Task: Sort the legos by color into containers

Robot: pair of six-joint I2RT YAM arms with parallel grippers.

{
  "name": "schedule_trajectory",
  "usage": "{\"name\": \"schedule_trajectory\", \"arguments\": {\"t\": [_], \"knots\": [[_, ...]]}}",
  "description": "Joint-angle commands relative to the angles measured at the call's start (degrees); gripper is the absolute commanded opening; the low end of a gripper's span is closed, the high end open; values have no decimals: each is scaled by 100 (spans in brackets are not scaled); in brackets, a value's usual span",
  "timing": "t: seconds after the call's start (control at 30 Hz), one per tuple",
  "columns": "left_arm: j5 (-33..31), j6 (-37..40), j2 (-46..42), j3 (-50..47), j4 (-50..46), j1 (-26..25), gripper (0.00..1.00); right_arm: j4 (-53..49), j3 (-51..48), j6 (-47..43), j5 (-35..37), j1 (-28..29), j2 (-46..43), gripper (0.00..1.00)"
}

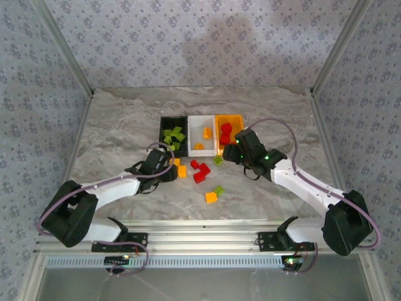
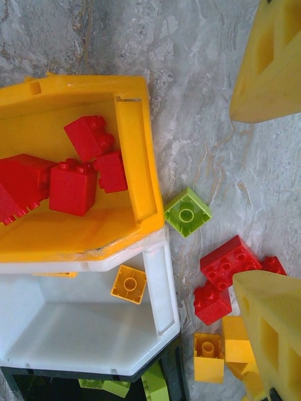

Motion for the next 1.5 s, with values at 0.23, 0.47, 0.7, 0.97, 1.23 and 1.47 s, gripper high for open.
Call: {"name": "schedule_trajectory", "arguments": {"t": [0.23, 0.47, 0.7, 0.97, 1.23, 1.47], "knots": [[70, -19, -837, -278, -330, 26, 66, 26, -141, 76, 59, -51, -166, 66], [130, 166, -444, 36, 65, -142, 78, 120, -136, 120, 7, -48, -38, 66], [-37, 268, 480, 334, 333, -128, 68, 58, -211, 128, 46, -57, -126, 66], [15, 146, 644, 147, 375, -118, 44, 42, -217, 121, 67, -57, -179, 66], [13, 32, -802, -86, -401, -168, 32, 107, -241, 134, 41, -81, -181, 66], [-45, 244, -1246, 886, -949, -164, 35, 185, -310, 184, 47, -107, -214, 66]]}}
